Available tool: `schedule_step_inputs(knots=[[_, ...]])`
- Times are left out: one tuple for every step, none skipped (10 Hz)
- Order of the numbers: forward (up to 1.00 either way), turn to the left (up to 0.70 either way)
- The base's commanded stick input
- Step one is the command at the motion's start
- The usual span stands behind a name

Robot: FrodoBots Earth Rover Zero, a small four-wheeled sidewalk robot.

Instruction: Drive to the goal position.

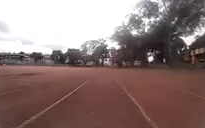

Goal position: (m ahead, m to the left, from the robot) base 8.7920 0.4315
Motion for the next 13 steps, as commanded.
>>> schedule_step_inputs(knots=[[0.7, 0.0], [0.7, 0.0], [0.7, 0.0], [0.7, 0.0], [0.7, 0.0], [0.7, 0.0], [0.7, 0.0], [0.7, 0.0], [0.7, 0.0], [0.7, 0.0], [0.7, 0.0], [0.7, 0.0], [0.7, 0.0]])
